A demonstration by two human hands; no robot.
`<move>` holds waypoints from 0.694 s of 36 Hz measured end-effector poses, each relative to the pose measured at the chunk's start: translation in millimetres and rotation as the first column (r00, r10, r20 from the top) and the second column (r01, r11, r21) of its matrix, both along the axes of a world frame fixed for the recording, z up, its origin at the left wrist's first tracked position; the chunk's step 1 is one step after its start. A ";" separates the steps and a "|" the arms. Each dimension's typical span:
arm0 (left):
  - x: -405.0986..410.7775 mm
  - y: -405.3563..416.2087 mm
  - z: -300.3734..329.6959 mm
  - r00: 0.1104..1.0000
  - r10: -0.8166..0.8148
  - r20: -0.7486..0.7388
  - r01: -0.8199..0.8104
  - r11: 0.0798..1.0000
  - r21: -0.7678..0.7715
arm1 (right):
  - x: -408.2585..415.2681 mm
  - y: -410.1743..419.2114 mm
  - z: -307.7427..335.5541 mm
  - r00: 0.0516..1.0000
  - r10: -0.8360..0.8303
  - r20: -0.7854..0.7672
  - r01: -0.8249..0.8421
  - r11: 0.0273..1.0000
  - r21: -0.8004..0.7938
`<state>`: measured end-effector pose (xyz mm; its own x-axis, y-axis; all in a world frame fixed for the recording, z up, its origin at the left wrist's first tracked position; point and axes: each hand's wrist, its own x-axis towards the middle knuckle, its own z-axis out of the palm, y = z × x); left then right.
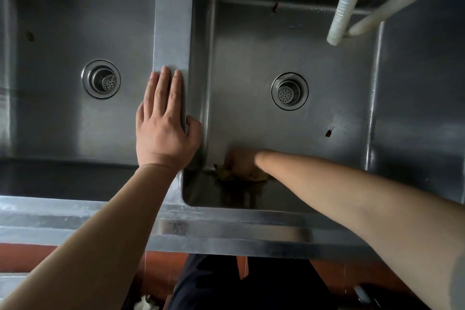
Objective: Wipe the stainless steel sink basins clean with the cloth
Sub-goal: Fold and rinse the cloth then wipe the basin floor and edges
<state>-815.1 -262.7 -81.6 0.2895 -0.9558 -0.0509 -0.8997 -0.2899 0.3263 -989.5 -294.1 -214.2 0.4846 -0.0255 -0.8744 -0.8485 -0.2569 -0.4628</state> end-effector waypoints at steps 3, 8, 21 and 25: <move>0.1 0.3 0.1 1.000 -0.005 -0.009 0.006 1.000 0.011 | -4.6 -6.4 18.9 0.996 -0.017 -0.085 0.026 0.994 0.104; 0.0 0.8 2.0 0.999 0.004 -0.039 -0.003 1.000 0.012 | -22.5 -8.8 46.8 0.952 -0.174 -0.251 0.221 0.960 0.171; 6.5 0.3 3.4 0.995 -0.058 -0.084 0.068 0.991 0.118 | -116.6 1.0 163.7 0.143 -0.985 -0.101 0.924 0.096 0.371; 8.6 -1.4 8.5 0.994 -0.062 -0.092 0.077 0.981 0.178 | -141.5 17.9 188.8 -0.253 -0.964 -0.084 0.859 -0.264 0.438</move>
<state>-806.6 -264.1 -73.1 0.2096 -0.9463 -0.2463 -0.8907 -0.2887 0.3512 -1131.0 -276.3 -25.4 0.2439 -0.4940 -0.8345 0.2000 0.8677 -0.4552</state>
